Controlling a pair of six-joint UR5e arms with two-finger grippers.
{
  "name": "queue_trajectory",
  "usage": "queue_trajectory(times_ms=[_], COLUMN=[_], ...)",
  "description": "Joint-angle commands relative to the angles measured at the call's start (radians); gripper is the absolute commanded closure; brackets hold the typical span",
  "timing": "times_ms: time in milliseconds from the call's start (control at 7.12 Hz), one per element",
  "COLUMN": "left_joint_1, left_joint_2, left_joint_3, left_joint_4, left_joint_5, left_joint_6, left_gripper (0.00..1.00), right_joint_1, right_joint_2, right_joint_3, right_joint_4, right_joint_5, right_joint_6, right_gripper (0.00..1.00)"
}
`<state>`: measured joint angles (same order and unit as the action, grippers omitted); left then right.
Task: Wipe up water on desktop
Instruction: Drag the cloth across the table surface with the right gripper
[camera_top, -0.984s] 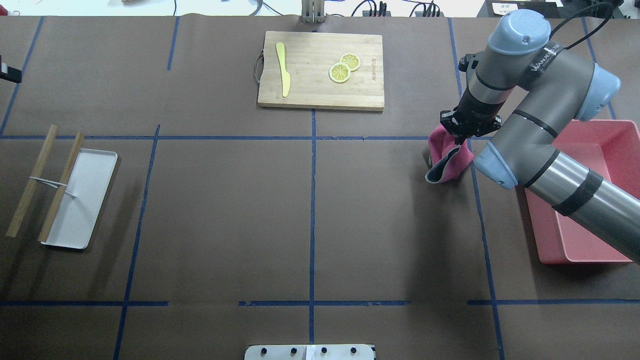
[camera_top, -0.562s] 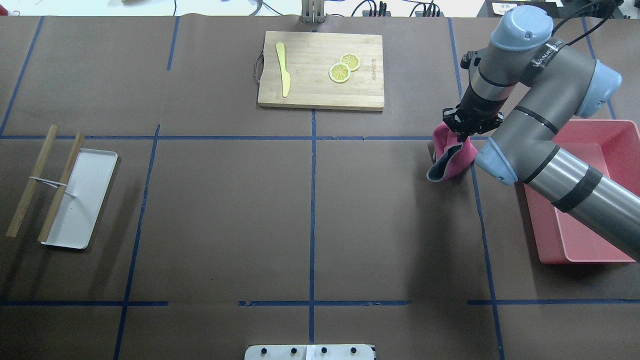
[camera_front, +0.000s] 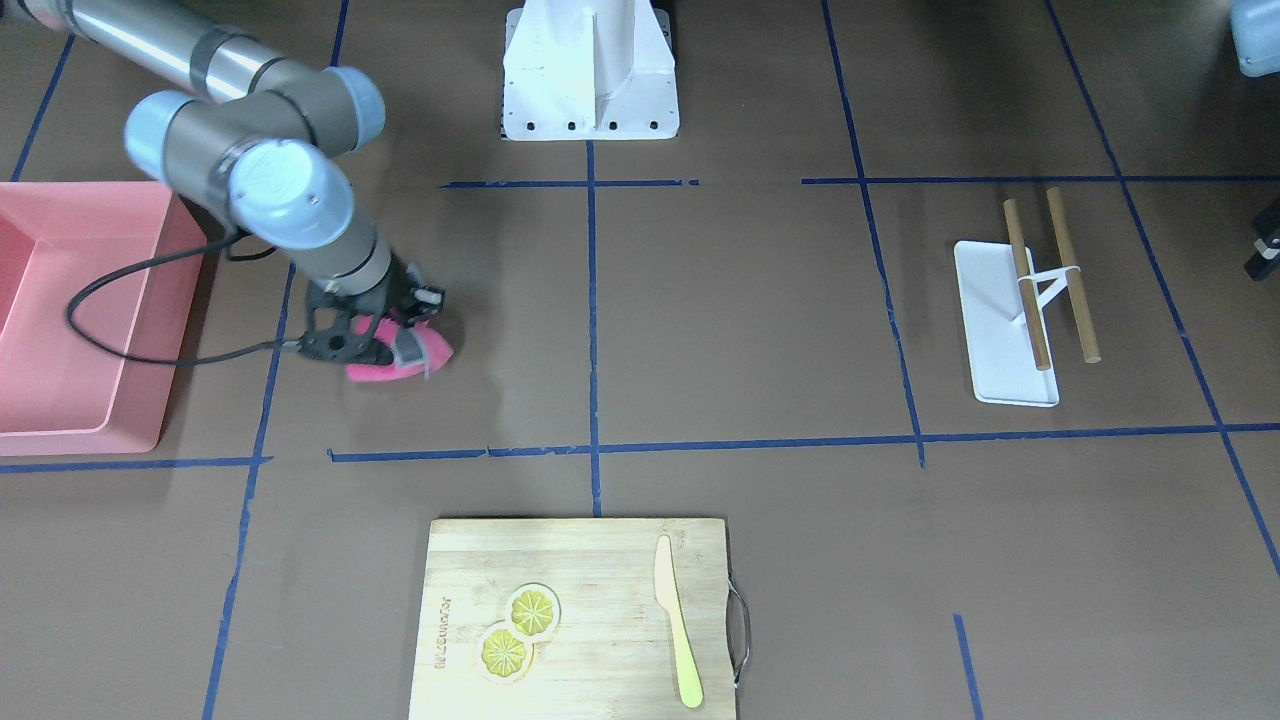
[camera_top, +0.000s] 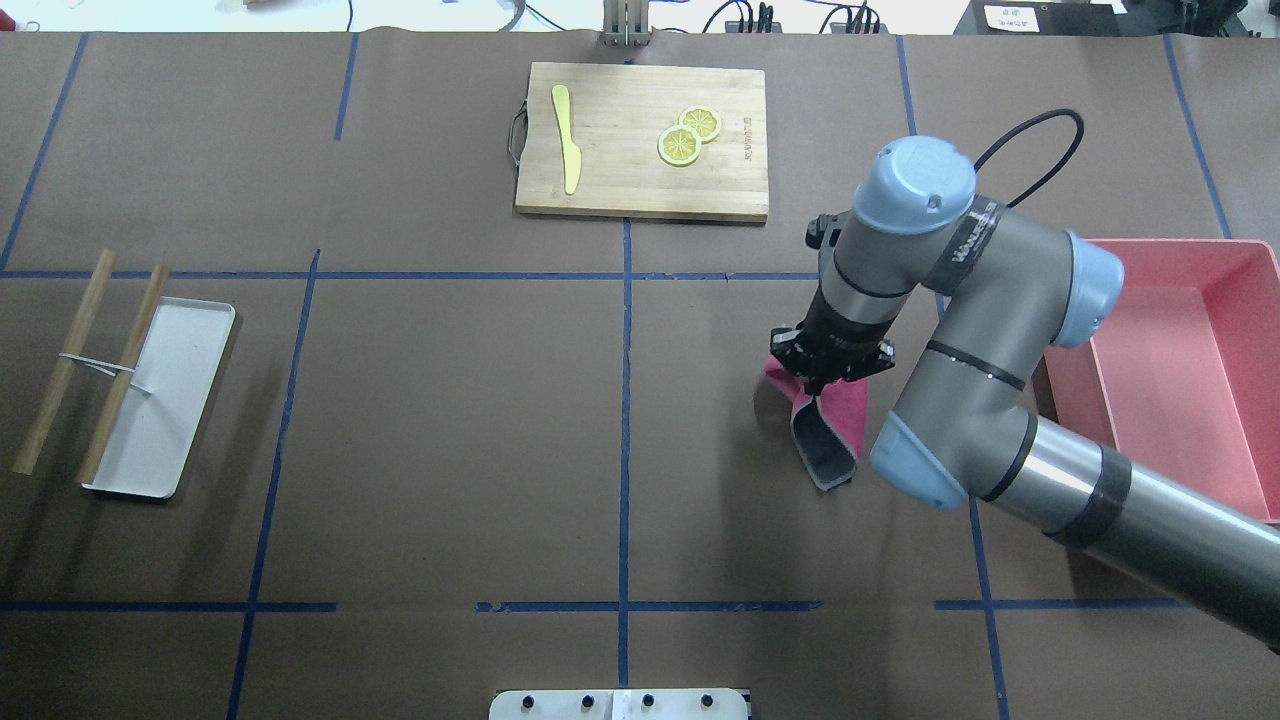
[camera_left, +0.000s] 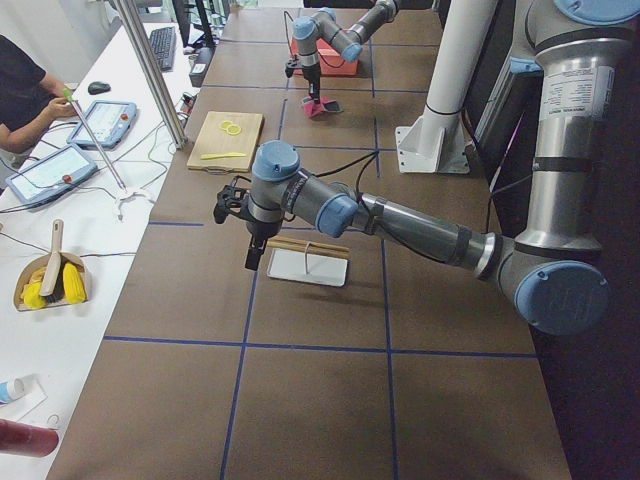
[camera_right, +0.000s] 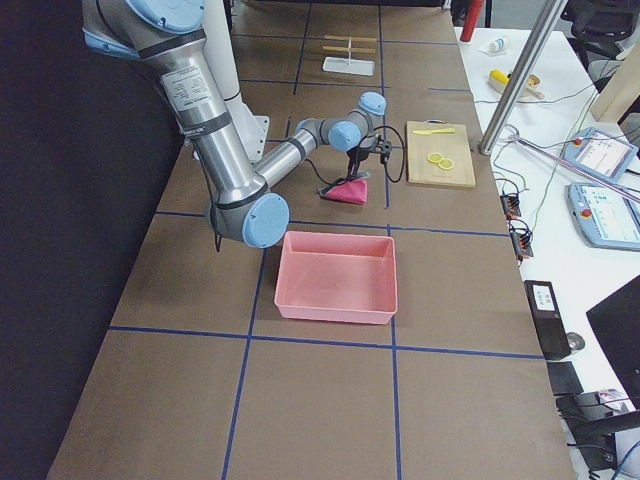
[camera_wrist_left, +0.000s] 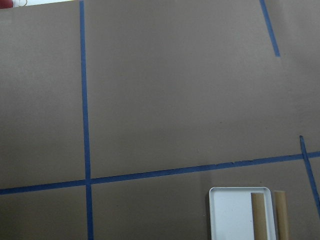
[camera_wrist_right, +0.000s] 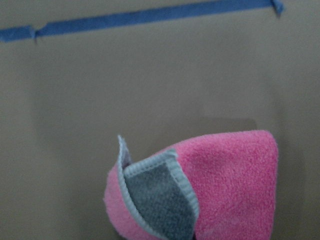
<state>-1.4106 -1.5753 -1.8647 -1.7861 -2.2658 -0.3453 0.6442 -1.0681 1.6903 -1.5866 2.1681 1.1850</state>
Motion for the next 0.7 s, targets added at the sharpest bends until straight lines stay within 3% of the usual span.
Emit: queue_trajectory(times_ms=[0,281,562], left_joint_1=[-0.002,-0.010,-0.016], left_joint_2=[0.000,0.003,0.020], left_joint_3=[0.019,0.042,0.044], left_joint_4=[-0.006,-0.003,-0.004], left_joint_5=[0.000,0.003,0.003], left_joint_6=[0.003,0.005,0.005], left_gripper=[0.00,0.00,0.00], right_joint_1=[-0.130,-0.163,-0.088], right_joint_2=[0.002,0.004,0.002], right_joint_3=[0.089,0.101,0.062], right_joint_4=[0.002,0.002,0.004], right_joint_5=[-0.004,-0.011,-0.050], right_joint_6=[0.179,0.211,0.170], right_gripper=[1.00,1.00,1.00])
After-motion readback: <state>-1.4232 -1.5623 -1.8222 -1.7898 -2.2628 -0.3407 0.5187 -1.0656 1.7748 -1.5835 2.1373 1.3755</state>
